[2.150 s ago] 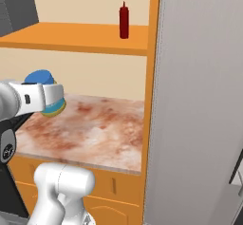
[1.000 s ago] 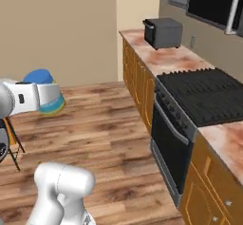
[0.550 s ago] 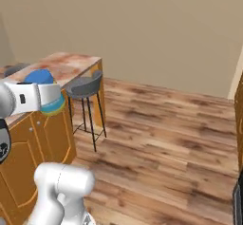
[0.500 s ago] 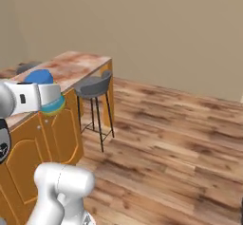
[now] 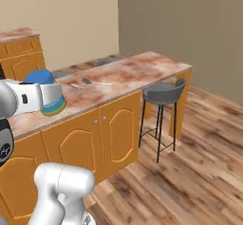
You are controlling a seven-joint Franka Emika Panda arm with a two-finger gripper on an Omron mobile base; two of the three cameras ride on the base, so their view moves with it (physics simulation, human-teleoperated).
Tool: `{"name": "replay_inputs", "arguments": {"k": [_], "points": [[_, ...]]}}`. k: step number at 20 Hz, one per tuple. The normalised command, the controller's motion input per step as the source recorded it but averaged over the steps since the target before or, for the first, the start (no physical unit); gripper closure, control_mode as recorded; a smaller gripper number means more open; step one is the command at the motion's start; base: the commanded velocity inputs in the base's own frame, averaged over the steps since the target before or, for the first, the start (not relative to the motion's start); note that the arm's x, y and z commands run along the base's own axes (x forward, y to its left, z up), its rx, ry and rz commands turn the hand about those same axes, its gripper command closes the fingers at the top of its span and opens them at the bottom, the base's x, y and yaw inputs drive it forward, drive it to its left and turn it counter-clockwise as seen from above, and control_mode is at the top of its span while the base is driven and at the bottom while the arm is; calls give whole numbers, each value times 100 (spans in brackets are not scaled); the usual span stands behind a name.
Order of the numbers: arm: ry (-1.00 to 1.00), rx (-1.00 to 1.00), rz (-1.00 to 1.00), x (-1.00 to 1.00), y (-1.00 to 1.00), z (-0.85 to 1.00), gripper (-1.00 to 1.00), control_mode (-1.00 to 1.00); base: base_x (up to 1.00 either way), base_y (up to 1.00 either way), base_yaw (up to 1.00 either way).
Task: Move the mayonnaise and ketchup from the cabinet to the dining counter.
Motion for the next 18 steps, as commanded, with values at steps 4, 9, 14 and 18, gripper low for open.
{"name": "replay_inputs", "arguments": {"k": [4, 9, 14, 18], "points": [[0, 0, 0, 0, 0, 0, 100, 100, -4, 1, 68], [0, 0, 0, 0, 0, 0, 100, 100, 0, 0, 59], [0, 0, 0, 0, 0, 0, 100, 100, 0, -10, 50], [0, 0, 0, 0, 0, 0, 100, 100, 0, -47, 39]]}}
